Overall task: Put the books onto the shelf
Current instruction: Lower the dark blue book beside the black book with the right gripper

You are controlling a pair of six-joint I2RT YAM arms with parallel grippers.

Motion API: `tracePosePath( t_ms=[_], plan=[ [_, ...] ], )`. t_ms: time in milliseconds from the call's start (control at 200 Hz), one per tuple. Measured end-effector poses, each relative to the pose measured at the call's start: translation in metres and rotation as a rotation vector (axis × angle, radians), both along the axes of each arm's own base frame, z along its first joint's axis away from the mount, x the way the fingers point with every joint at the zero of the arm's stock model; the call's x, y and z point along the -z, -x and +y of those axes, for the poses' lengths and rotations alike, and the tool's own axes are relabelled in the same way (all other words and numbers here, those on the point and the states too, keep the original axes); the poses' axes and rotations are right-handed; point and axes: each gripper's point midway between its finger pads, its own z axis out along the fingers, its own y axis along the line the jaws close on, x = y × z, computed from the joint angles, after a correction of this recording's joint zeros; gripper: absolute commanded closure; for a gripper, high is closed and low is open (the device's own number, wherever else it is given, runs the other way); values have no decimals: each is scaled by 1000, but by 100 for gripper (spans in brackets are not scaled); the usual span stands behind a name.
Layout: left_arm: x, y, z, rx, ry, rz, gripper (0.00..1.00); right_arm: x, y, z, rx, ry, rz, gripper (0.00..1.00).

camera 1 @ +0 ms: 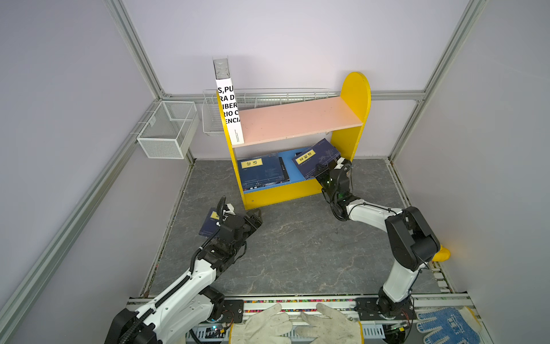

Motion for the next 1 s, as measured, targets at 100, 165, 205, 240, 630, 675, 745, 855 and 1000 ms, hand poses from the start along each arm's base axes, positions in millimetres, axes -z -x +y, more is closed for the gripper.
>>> tracePosePath(
  t_ms=[100,165,205,240,630,675,745,855,1000],
  plan=[
    [0,0,0,-2,3,2,12,-1,-1,-2,14,3,-8,89],
    [1,0,0,-2,3,6,11,0,-2,-3,23,1,-10,89],
    [2,0,0,-3,4,8,11,2,-3,-3,29,-3,-10,89],
    [2,0,0,-3,5,9,12,5,-4,-4,34,-8,-5,90],
    [3,0,0,-6,7,13,11,26,-8,-9,105,-128,58,91],
    [3,0,0,-6,7,13,12,28,-7,-11,119,-135,65,91],
    [3,0,0,-5,7,13,12,29,-6,-16,142,-142,71,90],
    [4,0,-1,-3,7,16,12,29,-5,-21,169,-148,79,89],
    [6,0,-1,-3,6,21,12,32,-4,-24,188,-160,100,86]
  ],
)
